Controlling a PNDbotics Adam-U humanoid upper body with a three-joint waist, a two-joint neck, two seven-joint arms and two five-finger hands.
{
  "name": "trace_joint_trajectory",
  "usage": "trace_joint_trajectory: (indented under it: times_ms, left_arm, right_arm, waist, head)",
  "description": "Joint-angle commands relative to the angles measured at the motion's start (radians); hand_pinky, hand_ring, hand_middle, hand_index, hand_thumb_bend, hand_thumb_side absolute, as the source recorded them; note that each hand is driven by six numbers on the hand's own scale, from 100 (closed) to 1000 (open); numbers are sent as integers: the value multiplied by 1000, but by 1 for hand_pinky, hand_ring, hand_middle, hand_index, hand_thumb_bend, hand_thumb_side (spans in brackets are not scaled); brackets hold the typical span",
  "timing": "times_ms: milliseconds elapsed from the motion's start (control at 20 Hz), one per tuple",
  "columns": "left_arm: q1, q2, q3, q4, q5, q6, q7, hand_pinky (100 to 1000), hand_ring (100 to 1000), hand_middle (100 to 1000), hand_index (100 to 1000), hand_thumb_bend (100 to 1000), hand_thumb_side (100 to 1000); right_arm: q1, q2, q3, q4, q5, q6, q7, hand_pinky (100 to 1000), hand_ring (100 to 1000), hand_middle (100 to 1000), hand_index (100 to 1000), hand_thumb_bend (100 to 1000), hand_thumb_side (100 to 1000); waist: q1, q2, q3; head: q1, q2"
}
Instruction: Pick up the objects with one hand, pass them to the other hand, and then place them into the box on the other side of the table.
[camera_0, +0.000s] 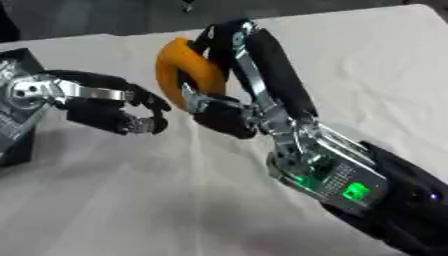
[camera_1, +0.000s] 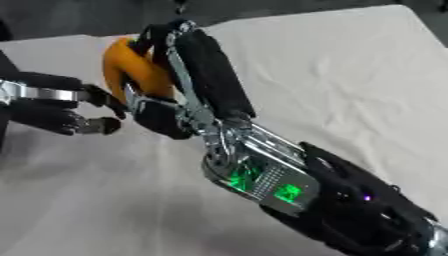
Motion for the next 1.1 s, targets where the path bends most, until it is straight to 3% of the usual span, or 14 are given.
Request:
trace_joint_trajectory:
  times_ms: [50, 400, 750, 850, 950, 1100]
  left_arm:
    - [-14, 20, 24, -6, 13, -10, -14, 1000, 979, 844, 992, 170, 1000]
    - [-18, 13, 43, -7, 52, 10, -5, 1000, 973, 832, 1000, 148, 1000]
    - [-18, 0, 43, 8, 48, 42, 135, 1000, 983, 840, 1000, 129, 1000]
    - [-15, -4, 42, 16, 49, 57, 189, 1000, 983, 831, 1000, 262, 1000]
    - [-13, -9, 39, 28, 65, 77, 241, 1000, 985, 832, 1000, 317, 1000]
    - [-14, -12, 29, 31, 76, 91, 291, 1000, 987, 834, 1000, 292, 1000]
  right_arm:
    - [-14, -14, -9, -21, -6, 7, -15, 563, 393, 356, 273, 100, 100]
    - [-11, -14, -7, -21, -9, 4, -21, 564, 393, 356, 273, 100, 100]
    - [-9, -14, -4, -21, -10, 3, -24, 564, 392, 355, 272, 100, 100]
    - [-8, -14, -3, -21, -10, 4, -25, 564, 392, 355, 272, 100, 100]
    - [-8, -14, -2, -21, -10, 3, -25, 564, 392, 355, 272, 100, 100]
    - [-8, -14, -1, -21, -10, 2, -25, 564, 391, 355, 272, 100, 100]
  waist:
    - [6, -39, 2]
    - [5, -38, 1]
    - [4, -37, -1]
    - [4, -37, -1]
    - [4, -37, -2]
    - [4, -37, -1]
  head:
    - [-3, -10]
    - [-5, -11]
    - [-4, -13]
    - [-5, -13]
    - [-5, -13]
    - [-6, -14]
